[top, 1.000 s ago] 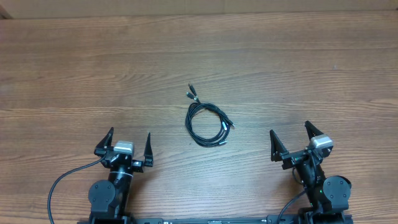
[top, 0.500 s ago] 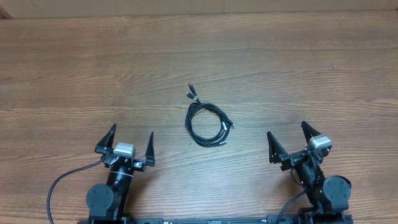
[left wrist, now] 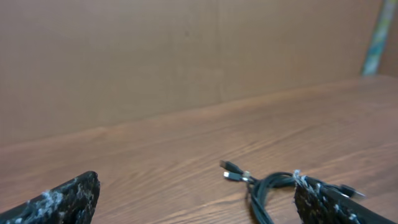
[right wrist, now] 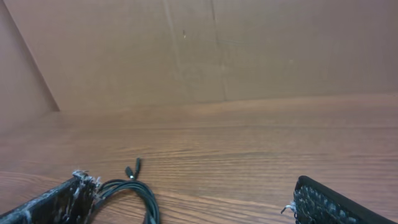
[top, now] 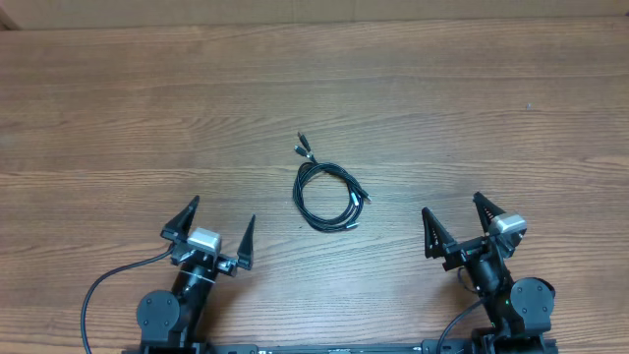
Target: Untangle cables
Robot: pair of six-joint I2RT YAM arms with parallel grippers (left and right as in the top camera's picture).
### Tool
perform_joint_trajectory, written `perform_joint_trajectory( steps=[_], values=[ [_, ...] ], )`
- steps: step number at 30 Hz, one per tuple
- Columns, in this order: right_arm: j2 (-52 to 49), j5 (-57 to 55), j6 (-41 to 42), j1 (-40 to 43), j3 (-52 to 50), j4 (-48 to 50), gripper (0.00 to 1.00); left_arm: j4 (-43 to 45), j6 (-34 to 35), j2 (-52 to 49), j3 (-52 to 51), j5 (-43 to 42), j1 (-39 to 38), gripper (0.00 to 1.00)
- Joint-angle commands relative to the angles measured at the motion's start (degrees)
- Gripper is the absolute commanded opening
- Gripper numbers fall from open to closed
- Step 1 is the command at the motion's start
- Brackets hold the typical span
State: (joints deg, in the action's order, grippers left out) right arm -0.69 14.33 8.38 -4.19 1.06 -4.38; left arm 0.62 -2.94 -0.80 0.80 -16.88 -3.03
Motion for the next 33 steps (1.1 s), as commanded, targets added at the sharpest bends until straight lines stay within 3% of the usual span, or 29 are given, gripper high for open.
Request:
perform_joint_trajectory(
  steps=[1, 9, 18, 22, 28, 33],
  values=[
    [0.20, 1.88, 2.10, -0.26, 2.01, -2.75, 1.00, -3.39, 0.81, 0.48, 3.80, -4.22, -0.37, 1.00],
    [0.17, 1.92, 2.12, -0.26, 12.70, -16.70, 1.00, -12.28, 0.57, 0.48, 11.91, -6.82, -0.37, 1.00],
    [-3.63, 1.88, 4.11, -0.26, 23.30, -23.45, 1.00, -15.82, 0.81, -5.97, 21.14, -10.23, -0.37, 0.99],
    [-8.74, 1.84, 4.02, -0.24, 28.96, -25.16, 1.00, -19.52, 0.74, -14.75, 28.30, -10.91, -0.37, 1.00],
    [-21.22, 1.86, 3.58, -0.24, 37.62, -26.10, 1.00, -28.46, 0.09, -35.28, 46.93, -13.22, -0.37, 1.00],
    [-35.30, 1.79, 1.49, -0.24, 49.11, -31.69, 1.00, -46.23, -1.81, -55.76, 69.29, -14.91, -0.39, 1.00]
  ],
)
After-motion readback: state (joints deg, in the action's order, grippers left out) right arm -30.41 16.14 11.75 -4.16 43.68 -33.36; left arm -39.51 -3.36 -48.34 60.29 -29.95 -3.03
